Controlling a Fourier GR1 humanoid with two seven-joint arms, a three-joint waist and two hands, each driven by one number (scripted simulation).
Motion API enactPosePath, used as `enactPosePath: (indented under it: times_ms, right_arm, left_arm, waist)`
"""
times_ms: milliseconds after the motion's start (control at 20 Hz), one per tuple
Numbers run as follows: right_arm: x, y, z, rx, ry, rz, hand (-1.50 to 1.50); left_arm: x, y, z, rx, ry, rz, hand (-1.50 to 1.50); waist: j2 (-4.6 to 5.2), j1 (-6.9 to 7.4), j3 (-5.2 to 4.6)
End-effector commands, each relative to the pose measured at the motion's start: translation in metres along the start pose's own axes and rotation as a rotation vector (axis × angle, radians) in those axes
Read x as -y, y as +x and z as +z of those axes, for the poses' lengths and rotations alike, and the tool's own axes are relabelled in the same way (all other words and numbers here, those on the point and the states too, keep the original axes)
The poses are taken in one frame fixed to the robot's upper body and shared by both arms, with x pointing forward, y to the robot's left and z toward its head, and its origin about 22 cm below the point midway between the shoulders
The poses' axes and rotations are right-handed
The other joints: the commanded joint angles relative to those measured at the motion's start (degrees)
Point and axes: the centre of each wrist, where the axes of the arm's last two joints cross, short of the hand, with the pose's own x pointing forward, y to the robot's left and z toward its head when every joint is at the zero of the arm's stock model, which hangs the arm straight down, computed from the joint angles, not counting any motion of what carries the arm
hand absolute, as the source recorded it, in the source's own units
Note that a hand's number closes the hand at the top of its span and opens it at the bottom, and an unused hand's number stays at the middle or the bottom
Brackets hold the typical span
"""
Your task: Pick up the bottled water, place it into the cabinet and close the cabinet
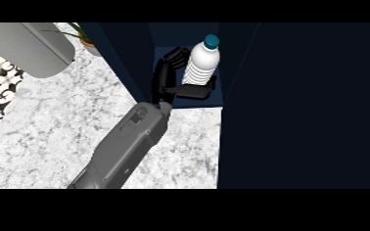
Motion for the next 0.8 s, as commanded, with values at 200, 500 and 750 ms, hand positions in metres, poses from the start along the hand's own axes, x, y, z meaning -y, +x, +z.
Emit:
enactPosePath:
  times_ms: [200,500,750]
  right_arm:
    - [0.007,0.006,-0.009,0.056,0.008,-0.034,-1.50]
    - [0.009,0.008,-0.004,0.059,0.022,-0.050,-1.50]
    - [0.010,0.010,-0.009,0.054,0.019,-0.028,-1.50]
  left_arm:
    - [0.004,0.006,-0.038,-0.044,0.112,-0.097,1.50]
    - [-0.030,-0.012,-0.052,-0.045,0.119,-0.311,1.50]
    - [-0.035,-0.027,-0.045,-0.099,0.241,-0.289,1.50]
  waist:
    - [0.85,-1.84,-0.01]
    - [1.15,-1.75,0.01]
    - [1.33,-1.56,-0.08]
